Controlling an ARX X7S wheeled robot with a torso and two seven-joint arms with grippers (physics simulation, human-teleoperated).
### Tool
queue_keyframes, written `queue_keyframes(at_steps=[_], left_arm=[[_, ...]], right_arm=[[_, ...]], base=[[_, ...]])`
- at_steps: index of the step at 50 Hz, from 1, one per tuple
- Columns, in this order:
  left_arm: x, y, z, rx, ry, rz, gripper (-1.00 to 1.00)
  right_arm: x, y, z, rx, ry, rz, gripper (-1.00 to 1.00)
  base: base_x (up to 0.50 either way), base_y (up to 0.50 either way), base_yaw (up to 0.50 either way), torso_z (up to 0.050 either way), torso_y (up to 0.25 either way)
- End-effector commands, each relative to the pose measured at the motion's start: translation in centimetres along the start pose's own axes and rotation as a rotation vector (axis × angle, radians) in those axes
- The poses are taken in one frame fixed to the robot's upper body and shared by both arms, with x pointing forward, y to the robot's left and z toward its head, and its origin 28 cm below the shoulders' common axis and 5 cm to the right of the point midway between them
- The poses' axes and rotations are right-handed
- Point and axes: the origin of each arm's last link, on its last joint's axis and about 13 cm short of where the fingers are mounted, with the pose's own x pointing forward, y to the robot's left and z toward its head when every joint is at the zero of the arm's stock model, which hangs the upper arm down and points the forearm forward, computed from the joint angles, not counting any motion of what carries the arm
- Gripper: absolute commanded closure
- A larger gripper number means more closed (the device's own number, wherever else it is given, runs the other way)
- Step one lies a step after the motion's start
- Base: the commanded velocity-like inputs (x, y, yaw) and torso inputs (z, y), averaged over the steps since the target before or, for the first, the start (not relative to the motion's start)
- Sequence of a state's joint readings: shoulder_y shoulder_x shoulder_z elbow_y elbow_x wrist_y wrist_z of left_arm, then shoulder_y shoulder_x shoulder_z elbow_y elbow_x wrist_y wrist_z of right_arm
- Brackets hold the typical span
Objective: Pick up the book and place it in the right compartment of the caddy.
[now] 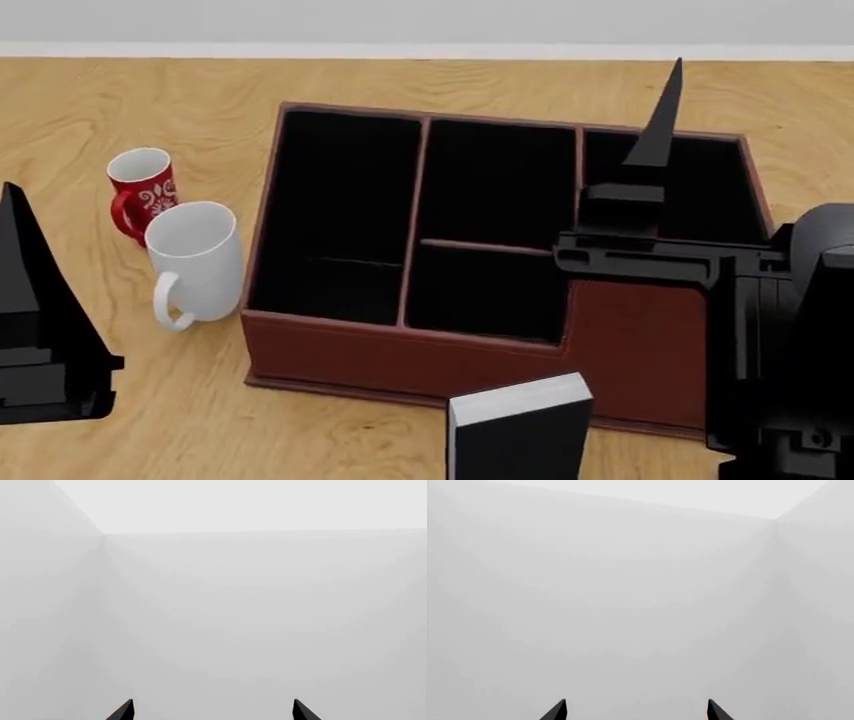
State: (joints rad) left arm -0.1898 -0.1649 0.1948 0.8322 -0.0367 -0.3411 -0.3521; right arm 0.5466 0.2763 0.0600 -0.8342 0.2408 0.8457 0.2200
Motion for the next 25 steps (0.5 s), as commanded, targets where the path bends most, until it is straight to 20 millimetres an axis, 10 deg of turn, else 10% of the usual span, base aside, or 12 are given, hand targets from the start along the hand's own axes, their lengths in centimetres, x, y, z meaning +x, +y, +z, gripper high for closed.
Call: queue_keyframes(at_steps=[1, 25], left_arm=[[0.00, 0.01, 0.00, -0.002, 0.001, 0.000, -1.00], [0.00, 0.07, 0.02, -0.005, 0.001, 0.008, -1.00]], right_arm=[[-0.01, 0.11, -0.15, 0.000, 0.005, 0.010, -1.00], [-0.12, 0.32, -0.31, -0.002, 0.009, 0.028, -1.00]], base=[[0.15, -0.15, 0.00, 0.000, 0.000], [0.32, -0.19, 0.00, 0.000, 0.001]])
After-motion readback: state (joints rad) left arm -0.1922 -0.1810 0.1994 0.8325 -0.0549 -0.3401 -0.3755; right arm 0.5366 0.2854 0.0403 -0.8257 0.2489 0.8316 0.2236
